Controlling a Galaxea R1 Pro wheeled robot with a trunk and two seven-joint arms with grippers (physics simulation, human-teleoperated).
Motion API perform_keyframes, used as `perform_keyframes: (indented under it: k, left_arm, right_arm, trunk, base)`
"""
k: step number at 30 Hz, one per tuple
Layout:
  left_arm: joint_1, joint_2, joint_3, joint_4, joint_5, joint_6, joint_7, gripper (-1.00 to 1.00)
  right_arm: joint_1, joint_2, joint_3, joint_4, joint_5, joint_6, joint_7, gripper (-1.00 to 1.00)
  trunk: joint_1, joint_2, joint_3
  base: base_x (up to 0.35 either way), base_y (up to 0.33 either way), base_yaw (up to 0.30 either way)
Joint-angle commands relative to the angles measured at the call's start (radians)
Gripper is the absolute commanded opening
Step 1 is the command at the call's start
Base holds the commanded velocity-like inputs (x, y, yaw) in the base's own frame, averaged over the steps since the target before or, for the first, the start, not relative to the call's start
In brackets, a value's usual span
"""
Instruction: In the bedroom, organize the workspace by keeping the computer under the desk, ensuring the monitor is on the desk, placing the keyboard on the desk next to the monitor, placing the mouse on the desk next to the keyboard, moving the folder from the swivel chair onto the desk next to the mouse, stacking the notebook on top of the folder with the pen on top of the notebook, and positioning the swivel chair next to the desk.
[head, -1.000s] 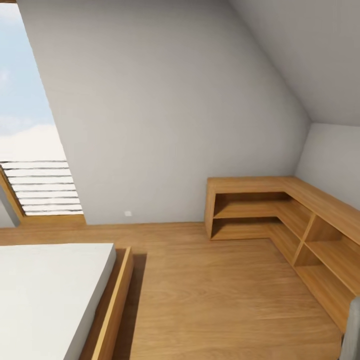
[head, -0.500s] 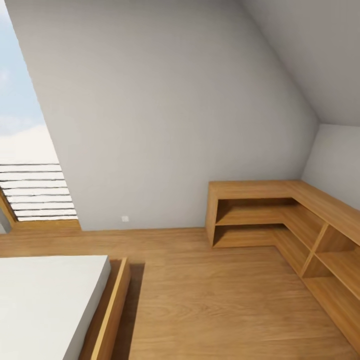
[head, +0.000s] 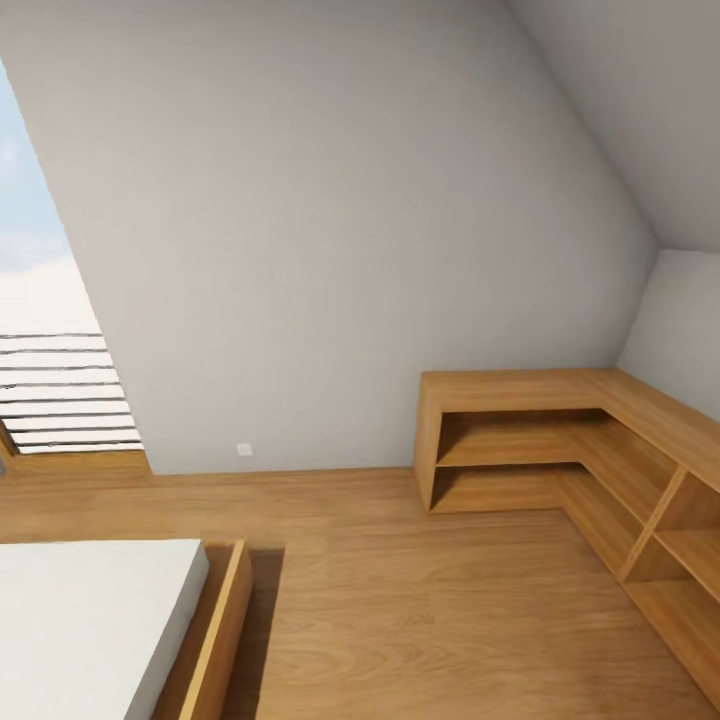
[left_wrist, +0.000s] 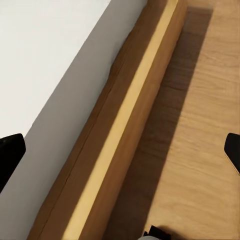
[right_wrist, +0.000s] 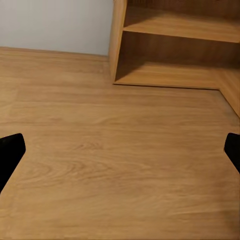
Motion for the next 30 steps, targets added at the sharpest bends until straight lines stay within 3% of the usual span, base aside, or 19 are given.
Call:
perform_keyframes:
  k: [1,30]
  left_arm:
    - [0.001,0.001,-0.008,-0.003,0.002,-0.002,0.009,1.0]
    - [0.001,-0.01,-0.011,-0.005,0.0,0.001,0.009,1.0]
  right_arm:
    - [-0.001,0.001,0.009,0.002,-0.01,-0.004,0.0,1.0]
    - [-0.001,0.0,0.009,0.002,-0.01,-0.004,0.0,1.0]
  trunk:
    - [0.001,-0.001,-0.001]
    - [0.001,-0.001,-0.001]
  base:
    - [0.332,0.0,0.0]
    - [0.332,0.0,0.0]
